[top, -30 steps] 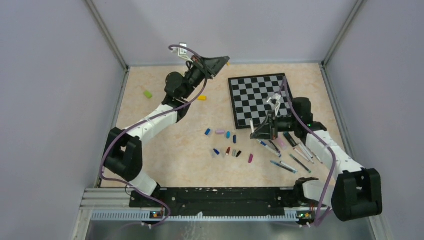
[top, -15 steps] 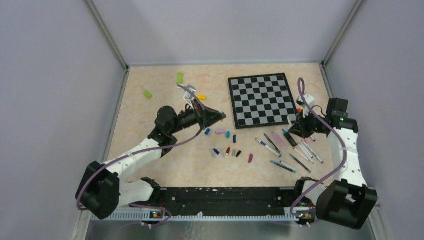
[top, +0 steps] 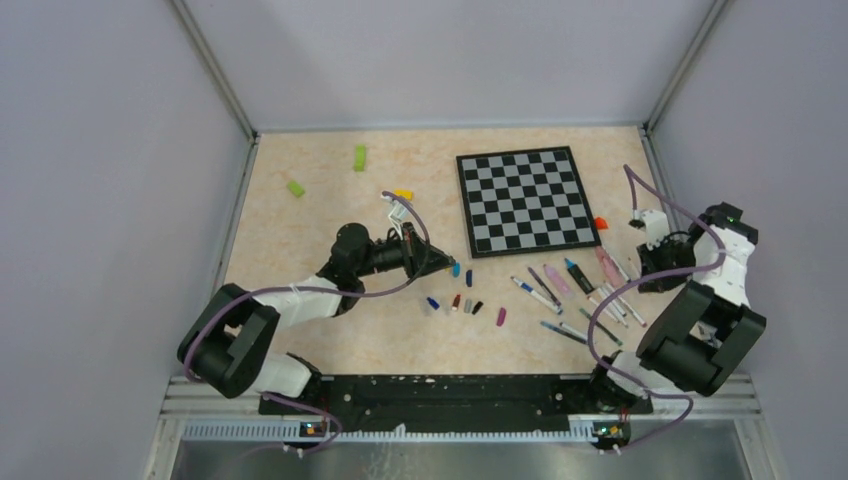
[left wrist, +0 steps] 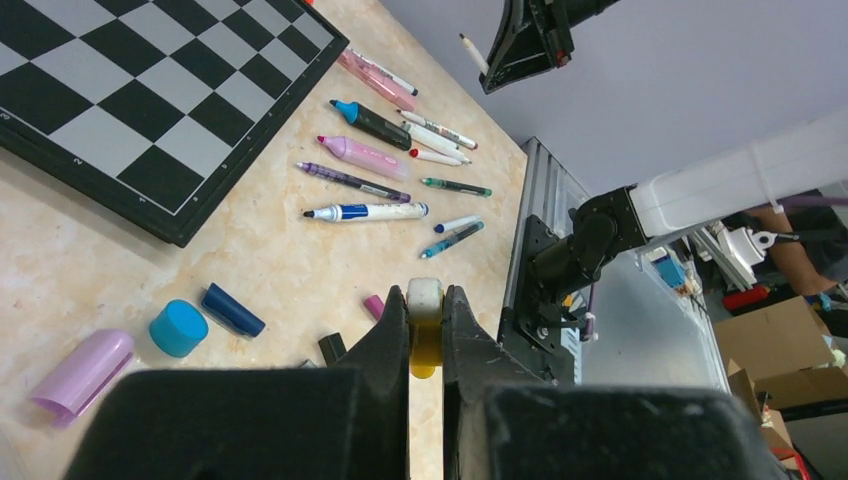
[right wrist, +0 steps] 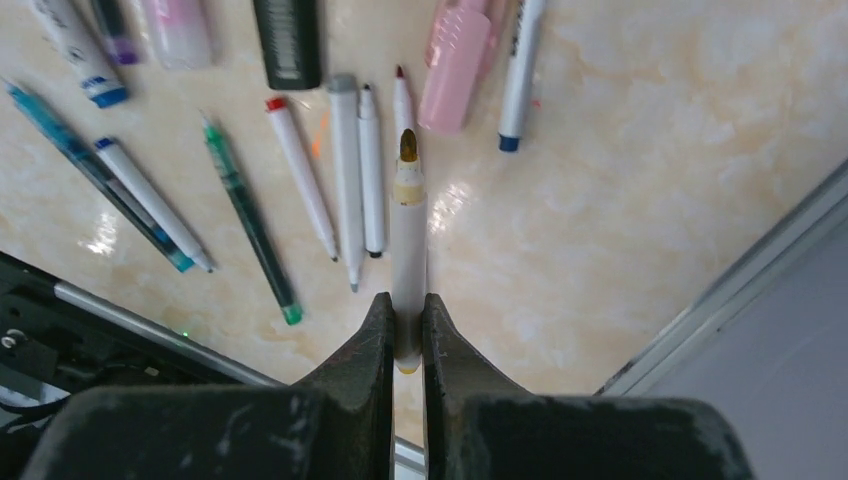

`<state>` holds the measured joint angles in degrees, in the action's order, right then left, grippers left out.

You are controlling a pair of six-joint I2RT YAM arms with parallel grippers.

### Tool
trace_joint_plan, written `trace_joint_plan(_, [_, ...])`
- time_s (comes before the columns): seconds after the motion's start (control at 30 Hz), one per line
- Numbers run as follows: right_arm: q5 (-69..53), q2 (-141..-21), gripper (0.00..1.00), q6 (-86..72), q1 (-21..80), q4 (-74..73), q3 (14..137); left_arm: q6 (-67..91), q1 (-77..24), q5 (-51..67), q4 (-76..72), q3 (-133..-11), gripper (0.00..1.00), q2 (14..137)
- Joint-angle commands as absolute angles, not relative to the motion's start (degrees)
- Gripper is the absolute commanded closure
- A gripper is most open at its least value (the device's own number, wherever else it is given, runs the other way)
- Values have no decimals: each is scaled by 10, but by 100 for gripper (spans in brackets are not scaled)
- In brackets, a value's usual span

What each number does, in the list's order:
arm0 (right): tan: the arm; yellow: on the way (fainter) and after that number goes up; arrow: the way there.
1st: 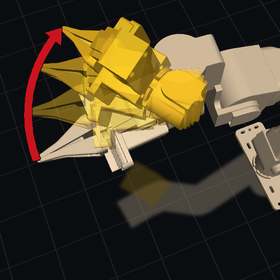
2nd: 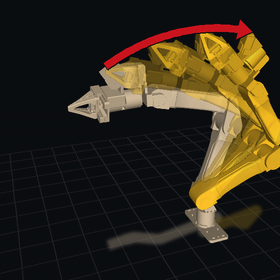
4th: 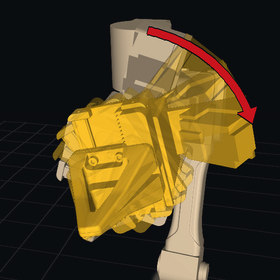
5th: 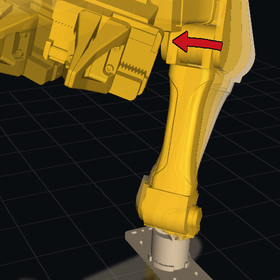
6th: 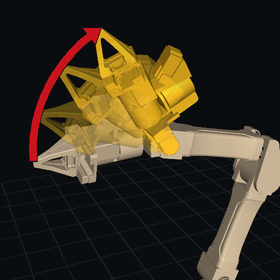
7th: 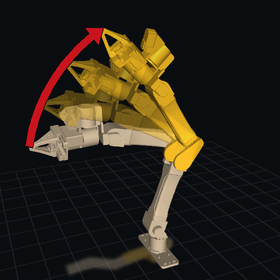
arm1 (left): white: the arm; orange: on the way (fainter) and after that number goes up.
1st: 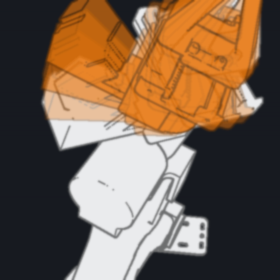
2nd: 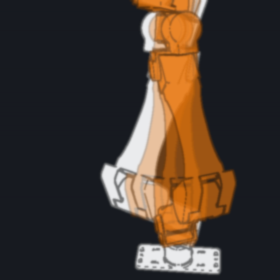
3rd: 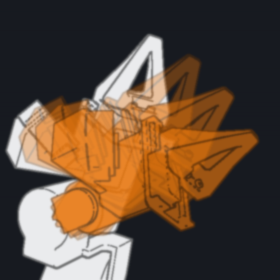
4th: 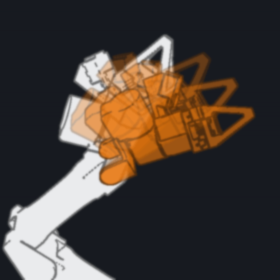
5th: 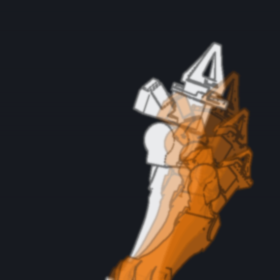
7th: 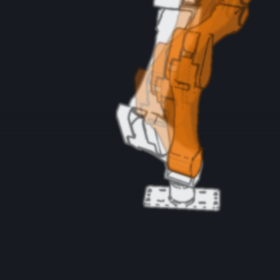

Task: Open the pen caps
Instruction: Place the pen at the center of the board.

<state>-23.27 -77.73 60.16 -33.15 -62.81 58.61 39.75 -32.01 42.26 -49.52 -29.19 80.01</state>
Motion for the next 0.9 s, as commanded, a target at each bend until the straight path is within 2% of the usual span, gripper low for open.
trace_joint_plan(0.0, [-189, -822, 100, 663, -379, -644, 625, 363, -318, 444, -533, -296, 100, 790])
trace_joint_plan(0.23, [-148, -869, 100, 693, -407, -612, 604, 383, -318, 442, -526, -300, 100, 786])
trace_joint_plan(0.57, [-150, -893, 100, 703, -408, -584, 599, 456, -319, 429, -517, -291, 100, 775])
trace_joint_plan(0.87, [-155, -916, 97, 736, -407, -535, 558, 446, -331, 393, -366, -325, 100, 729])
